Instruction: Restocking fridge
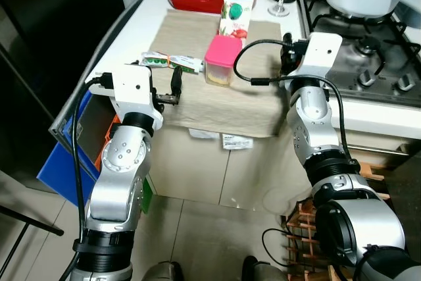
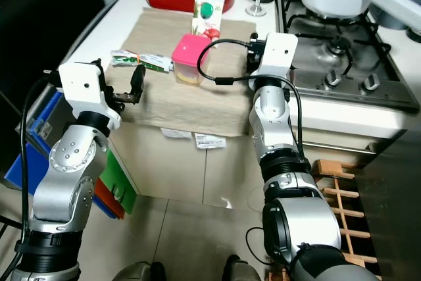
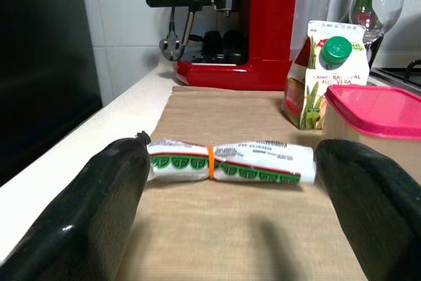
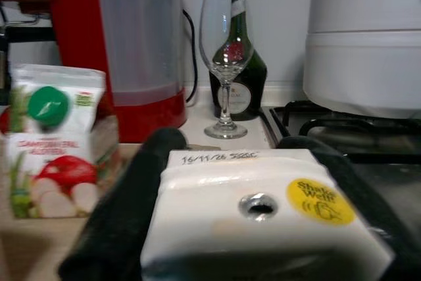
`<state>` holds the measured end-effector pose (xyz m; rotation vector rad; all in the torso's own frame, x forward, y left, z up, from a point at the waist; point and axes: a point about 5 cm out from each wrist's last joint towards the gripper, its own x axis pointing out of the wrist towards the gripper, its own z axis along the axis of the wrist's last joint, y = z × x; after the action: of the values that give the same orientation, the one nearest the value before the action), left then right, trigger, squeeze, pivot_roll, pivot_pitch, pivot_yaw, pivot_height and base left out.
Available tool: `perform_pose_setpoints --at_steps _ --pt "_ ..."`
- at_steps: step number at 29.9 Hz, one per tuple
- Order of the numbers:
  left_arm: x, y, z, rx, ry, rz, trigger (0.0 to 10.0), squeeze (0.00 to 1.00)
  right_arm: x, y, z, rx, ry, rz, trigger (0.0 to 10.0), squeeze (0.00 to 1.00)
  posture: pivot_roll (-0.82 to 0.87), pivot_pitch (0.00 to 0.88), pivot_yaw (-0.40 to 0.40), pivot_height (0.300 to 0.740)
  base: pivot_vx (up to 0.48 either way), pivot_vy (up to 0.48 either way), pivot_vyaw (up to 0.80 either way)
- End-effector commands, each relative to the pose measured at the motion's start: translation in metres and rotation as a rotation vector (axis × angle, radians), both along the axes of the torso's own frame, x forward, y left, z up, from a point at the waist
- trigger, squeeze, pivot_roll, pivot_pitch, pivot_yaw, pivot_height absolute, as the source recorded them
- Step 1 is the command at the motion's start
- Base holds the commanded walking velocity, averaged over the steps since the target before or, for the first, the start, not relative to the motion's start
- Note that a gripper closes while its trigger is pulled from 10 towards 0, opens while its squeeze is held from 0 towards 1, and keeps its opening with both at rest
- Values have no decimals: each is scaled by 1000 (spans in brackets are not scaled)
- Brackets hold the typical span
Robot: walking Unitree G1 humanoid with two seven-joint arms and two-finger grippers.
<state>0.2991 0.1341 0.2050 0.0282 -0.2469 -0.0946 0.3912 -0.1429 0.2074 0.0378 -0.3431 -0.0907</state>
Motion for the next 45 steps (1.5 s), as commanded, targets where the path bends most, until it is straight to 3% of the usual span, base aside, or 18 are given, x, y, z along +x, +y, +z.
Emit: perform_pose_setpoints --at_steps 1,6,14,22,26,28,29,31,32,33,36,42,45 --pt "-4 -2 1 9 7 -12 10000 0 0 -4 -1 -10 -7 -25 10000 1000 96 195 19 740 0 0 0" --pt "-6 0 1 11 15 -5 10000 0 -2 -4 21 -11 -120 -41 10000 1000 100 192 18 740 0 0 0" --pt "-6 -1 2 9 17 -3 10000 0 -6 2 27 15 -143 -18 10000 1000 92 182 11 740 0 0 0" --pt "0 -5 2 3 12 -7 10000 0 -25 1 27 113 -137 -4 10000 1000 59 140 -5 740 0 0 0" --pt "4 -5 2 6 15 -4 10000 0 -30 1 28 81 -148 -4 10000 1000 43 120 -8 740 0 0 0" --pt "6 -6 2 4 11 -3 10000 0 -40 -2 39 1 -208 -34 10000 1000 29 102 -10 740 0 0 0" --pt "7 -6 3 -1 4 -3 10000 0 -48 -3 47 -39 -261 -49 10000 0 21 94 -11 740 0 0 0" --pt "9 -8 2 -11 -2 -10 10000 0 -63 -1 57 -114 -324 -35 10000 0 5 67 -12 740 0 0 0" --pt "9 -8 2 -11 -2 -10 10000 0 -63 -1 57 -114 -324 -35 10000 0 5 67 -12 740 0 0 0" --pt "13 -9 1 -17 -2 -22 10000 0 -75 -5 61 -149 -351 -53 10000 0 -28 10 -14 740 0 0 0" --pt "16 -11 2 -21 -10 -52 10000 0 -91 -18 63 -167 -389 -96 10000 0 -44 0 -8 740 0 0 0" --pt "19 -15 -2 -12 6 -83 10000 0 -92 -49 6 -84 -147 -198 10000 0 -77 0 19 740 0 0 0" --pt "18 -18 -6 -34 14 -98 10000 0 -92 -42 -19 -3 -21 -133 10000 0 -92 0 34 740 0 0 0"
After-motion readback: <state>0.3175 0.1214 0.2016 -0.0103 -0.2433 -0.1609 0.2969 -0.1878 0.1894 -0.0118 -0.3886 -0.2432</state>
